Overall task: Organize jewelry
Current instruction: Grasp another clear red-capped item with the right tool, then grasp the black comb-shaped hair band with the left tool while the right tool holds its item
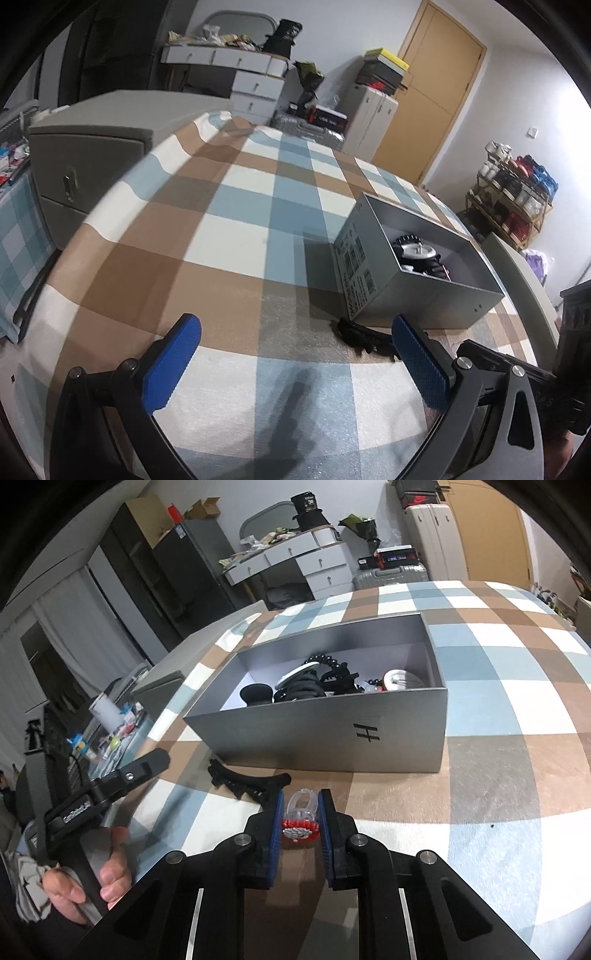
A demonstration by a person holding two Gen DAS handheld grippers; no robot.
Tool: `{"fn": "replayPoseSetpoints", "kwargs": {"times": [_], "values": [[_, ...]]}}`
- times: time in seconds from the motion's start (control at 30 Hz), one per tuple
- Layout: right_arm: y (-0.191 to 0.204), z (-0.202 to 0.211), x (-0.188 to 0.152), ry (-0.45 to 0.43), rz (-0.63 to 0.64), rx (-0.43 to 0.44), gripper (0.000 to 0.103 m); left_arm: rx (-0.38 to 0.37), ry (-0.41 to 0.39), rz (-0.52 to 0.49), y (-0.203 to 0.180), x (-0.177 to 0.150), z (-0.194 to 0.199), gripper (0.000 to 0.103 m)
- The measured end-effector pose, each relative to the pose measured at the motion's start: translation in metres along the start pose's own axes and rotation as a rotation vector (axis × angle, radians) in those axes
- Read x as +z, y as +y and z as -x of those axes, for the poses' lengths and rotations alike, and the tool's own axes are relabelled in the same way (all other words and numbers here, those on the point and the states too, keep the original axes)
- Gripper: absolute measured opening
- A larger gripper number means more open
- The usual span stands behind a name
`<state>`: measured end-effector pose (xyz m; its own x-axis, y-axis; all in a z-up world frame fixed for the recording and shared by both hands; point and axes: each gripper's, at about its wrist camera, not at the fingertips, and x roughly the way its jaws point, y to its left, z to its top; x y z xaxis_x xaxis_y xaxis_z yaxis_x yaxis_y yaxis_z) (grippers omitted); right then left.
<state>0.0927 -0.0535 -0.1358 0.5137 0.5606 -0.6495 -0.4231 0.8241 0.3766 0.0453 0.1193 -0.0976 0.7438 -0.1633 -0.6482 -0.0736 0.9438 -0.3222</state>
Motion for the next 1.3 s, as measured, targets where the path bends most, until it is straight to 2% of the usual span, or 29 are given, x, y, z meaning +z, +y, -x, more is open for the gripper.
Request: {"fn": "replayPoseSetpoints", "kwargs": {"times": [0.17,0.23,0.3,0.53,0.77,1.03,1.3], "values": [[-0.004,0.007,-0.002,-0.011,-0.011,0.015,0.018,-0.046,0.088,-0.017,-0.005,0.001,-0.009,0.101],[-0.006,0.013,-0.003,-0.025,-0.009,0.014,0.018,-0.112,0.1,-0.032,-0.012,-0.001,-0.008,0.101],[-0.01,0.019,-0.003,-0.035,-0.014,0.015,0.018,-0.119,0.106,-0.067,-0.024,-0.003,-0.009,0.101],[-0.027,0.035,-0.007,-0.057,-0.056,0.027,0.018,-0.045,0.114,-0.194,-0.06,-0.002,-0.021,0.101],[-0.033,0.041,-0.012,-0.071,-0.058,0.041,0.018,-0.002,0.167,-0.249,-0.077,-0.002,-0.038,0.101],[-0.037,0.043,-0.013,-0.083,-0.059,0.075,0.018,0.112,0.248,-0.36,-0.093,-0.009,-0.057,0.101],[-0.042,0.044,-0.017,-0.09,-0.073,0.098,0.018,0.119,0.25,-0.367,-0.093,-0.01,-0.057,0.101]]}}
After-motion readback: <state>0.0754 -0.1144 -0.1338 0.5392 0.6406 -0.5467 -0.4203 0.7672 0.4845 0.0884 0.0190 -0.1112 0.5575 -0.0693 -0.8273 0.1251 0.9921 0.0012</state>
